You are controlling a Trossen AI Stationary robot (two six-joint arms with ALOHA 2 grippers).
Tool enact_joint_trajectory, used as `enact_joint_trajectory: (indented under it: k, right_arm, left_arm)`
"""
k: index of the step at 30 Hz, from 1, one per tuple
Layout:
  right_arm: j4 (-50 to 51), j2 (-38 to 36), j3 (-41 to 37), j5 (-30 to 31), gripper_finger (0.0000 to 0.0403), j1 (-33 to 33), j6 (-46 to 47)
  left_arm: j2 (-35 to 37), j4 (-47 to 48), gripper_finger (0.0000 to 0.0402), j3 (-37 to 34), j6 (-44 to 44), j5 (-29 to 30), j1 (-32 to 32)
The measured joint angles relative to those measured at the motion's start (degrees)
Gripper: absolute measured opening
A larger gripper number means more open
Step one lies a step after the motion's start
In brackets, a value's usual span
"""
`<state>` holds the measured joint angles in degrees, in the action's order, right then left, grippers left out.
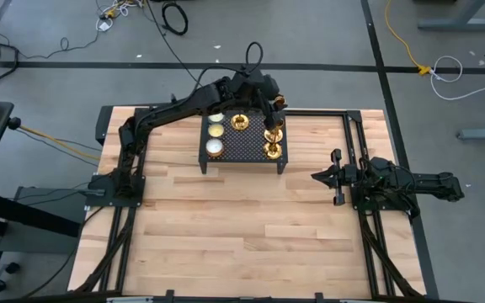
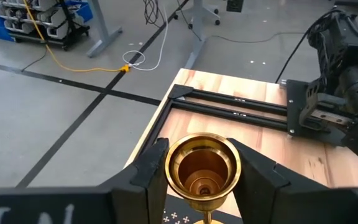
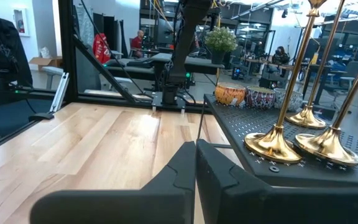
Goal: Pick & Place candle stick holders
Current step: Adjust the candle holders on the shelf
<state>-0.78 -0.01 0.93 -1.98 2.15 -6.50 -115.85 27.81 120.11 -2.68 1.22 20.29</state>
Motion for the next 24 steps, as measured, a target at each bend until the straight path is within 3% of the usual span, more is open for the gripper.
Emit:
enact_joint_trajectory:
  k: [4, 11, 18, 24]
  right_arm:
    - [0.0, 0.0, 0.0, 0.0, 0.0013, 0.0, 0.0]
    - [0.0, 0.0, 0.0, 0.0, 0.0013, 0.0, 0.0]
    - [0.0, 0.0, 0.0, 0.0, 0.0013, 0.0, 0.0]
    - [0.0, 0.0, 0.0, 0.0, 0.0013, 0.0, 0.0]
  left_arm:
    - [0.0, 0.0, 0.0161, 0.0, -0.1, 0.2, 0.0]
    - [0.0, 0.5, 0.0144, 0.0, -0.1, 0.5, 0.0]
    - [-0.1, 1.8, 0.0164, 0.1, -2.2, 2.3, 0.0]
    - [0.0, 1.9, 0.0147, 0.1, -2.5, 2.4, 0.0]
